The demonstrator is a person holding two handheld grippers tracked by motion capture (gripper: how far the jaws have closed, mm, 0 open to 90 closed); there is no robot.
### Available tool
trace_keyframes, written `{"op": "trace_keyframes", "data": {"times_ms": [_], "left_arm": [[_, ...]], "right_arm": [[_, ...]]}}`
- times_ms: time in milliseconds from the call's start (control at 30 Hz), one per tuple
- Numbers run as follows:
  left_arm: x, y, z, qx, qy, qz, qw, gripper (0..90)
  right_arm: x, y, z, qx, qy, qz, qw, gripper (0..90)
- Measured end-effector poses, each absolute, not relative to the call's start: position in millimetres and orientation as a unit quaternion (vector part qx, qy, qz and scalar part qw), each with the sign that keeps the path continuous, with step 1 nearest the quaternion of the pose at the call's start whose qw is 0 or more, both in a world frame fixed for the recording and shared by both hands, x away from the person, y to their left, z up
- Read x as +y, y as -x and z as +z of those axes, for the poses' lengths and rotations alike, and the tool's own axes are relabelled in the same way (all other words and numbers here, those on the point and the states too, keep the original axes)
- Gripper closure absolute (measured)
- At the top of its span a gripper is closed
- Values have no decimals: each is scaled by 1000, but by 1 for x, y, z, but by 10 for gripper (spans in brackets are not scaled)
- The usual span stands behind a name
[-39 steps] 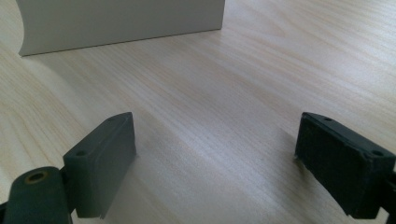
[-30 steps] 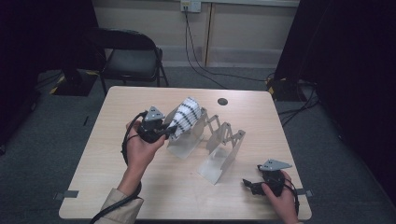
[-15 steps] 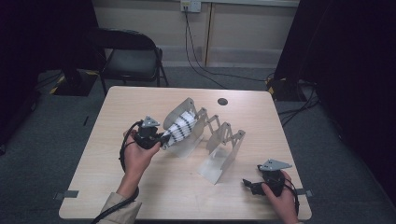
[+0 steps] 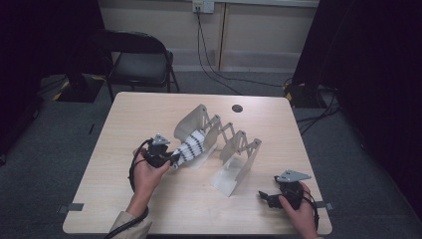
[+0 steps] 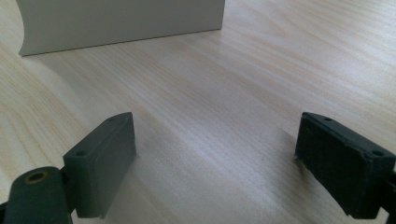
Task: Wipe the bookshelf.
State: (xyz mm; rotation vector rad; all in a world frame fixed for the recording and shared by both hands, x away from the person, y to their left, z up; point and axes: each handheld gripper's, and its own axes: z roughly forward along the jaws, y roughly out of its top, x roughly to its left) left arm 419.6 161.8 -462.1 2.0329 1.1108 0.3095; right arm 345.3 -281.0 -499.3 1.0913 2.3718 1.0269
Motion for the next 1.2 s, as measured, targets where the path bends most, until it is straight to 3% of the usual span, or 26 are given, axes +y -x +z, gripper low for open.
{"op": "trace_keyframes", "data": {"times_ms": [367,600,1200], "left_arm": [[164,-414,-482,447,-801,112,382,790],[161,-411,-473,437,-806,107,385,791],[149,-416,-370,373,-799,171,440,792]], "right_arm": [[-281,-345,-499,834,-383,361,167,115],[-281,-345,-499,834,-383,361,167,115],[-281,-345,-499,834,-383,361,167,115]]}}
